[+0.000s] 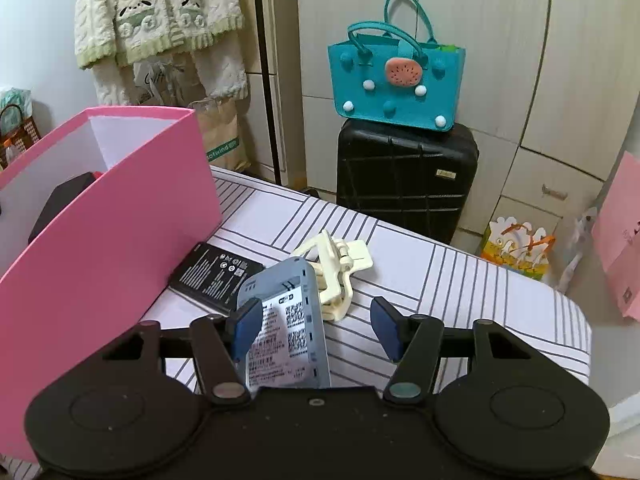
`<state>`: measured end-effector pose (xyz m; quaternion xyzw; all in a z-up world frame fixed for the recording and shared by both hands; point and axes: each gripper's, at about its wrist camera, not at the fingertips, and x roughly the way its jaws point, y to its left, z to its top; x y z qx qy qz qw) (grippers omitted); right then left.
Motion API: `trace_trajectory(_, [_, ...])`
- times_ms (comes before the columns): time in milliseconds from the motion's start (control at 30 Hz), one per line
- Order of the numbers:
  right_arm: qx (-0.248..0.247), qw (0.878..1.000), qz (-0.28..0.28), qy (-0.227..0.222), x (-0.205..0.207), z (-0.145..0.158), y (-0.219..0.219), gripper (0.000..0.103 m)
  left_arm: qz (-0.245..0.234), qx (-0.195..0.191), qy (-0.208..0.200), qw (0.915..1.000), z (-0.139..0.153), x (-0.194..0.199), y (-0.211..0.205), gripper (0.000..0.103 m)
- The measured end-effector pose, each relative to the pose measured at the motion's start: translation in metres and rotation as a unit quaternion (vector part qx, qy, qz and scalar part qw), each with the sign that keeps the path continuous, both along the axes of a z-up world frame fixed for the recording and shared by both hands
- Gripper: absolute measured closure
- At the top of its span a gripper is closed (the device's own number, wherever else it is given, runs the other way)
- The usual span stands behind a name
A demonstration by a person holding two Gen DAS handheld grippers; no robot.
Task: Organize rigid objects
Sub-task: 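Grasp the second grey Wi-Fi device with the right gripper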
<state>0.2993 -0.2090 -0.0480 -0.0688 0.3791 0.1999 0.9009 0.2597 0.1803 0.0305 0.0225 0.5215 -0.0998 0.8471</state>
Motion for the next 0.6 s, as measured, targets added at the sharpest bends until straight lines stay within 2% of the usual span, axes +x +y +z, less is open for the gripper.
trace_trajectory(67, [0.0, 1.0, 0.004, 0.007, 0.001, -0.003, 0.002, 0.054, -0.001, 0.002, -0.002, 1.0, 0.001, 0.0, 0.001, 0.094])
trace_trajectory(200, [-0.024, 1.0, 0.014, -0.003, -0.008, -0.003, 0.01, 0.066, 0.001, -0.001, -0.001, 1.0, 0.001, -0.001, 0.002, 0.094])
trace_trajectory(267, [-0.021, 1.0, 0.013, 0.0, -0.011, 0.001, 0.01, 0.084, 0.001, -0.004, -0.001, 1.0, 0.001, -0.002, 0.004, 0.094])
trace_trajectory(333, [-0.025, 1.0, 0.006, -0.005, -0.014, 0.006, 0.009, 0.091, 0.001, -0.005, -0.002, 1.0, 0.001, -0.003, 0.004, 0.094])
trace_trajectory(467, [-0.017, 1.0, 0.011, 0.008, -0.018, 0.017, 0.006, 0.091, -0.002, -0.004, -0.006, 1.0, 0.002, -0.005, 0.004, 0.094])
trace_trajectory(600, [0.005, 0.998, -0.023, 0.058, -0.013, 0.014, 0.0, 0.094, -0.001, -0.005, -0.005, 1.0, 0.002, -0.006, 0.004, 0.094])
